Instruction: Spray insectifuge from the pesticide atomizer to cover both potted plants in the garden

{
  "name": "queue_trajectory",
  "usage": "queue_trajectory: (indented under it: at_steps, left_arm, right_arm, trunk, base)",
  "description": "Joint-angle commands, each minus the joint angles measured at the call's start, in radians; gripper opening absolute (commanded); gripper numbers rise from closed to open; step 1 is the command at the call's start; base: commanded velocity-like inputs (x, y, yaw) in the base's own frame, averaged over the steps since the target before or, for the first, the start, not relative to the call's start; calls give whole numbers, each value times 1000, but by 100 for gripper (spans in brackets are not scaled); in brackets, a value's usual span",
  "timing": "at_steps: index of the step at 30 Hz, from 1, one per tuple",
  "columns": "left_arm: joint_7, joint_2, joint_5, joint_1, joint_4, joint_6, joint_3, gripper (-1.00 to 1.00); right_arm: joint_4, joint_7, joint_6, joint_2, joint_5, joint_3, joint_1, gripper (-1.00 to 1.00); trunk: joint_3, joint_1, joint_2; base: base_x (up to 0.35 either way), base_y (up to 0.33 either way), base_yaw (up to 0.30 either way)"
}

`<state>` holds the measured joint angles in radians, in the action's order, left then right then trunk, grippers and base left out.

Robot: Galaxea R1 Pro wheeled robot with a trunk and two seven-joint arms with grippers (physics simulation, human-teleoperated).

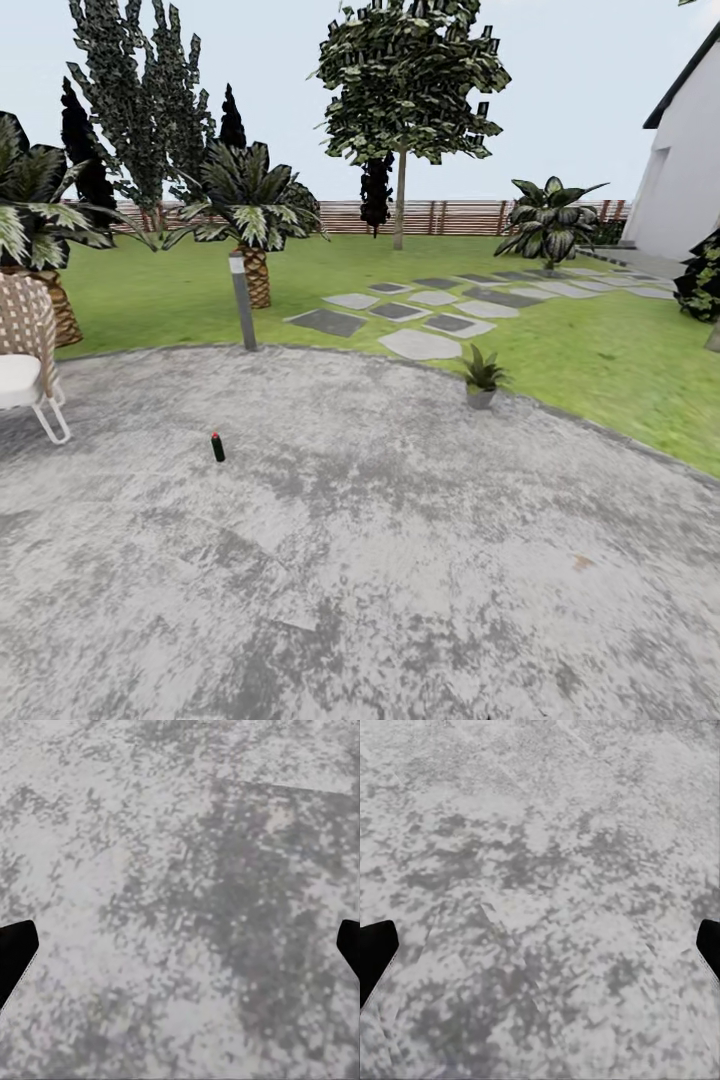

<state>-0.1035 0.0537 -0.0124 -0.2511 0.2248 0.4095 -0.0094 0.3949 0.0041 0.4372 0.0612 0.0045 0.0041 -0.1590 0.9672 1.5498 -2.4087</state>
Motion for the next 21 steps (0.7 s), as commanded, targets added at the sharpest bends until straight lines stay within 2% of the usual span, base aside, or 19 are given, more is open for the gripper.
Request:
queue_trajectory:
  at_steps: [1, 21]
  left_arm:
    - [-4, 0, -1, -1, -1, 3, -1, 100]
    - [-4, 0, -1, 1, -1, 3, -1, 100]
  right_arm:
    - [-1, 0, 3, 0, 1, 0, 0, 100]
    - [-1, -3, 3, 0, 0, 0, 0, 100]
  trunk:
    - [1, 0, 0]
    - [1, 0, 0]
  base:
    - [340, 0, 0]
    - [340, 0, 0]
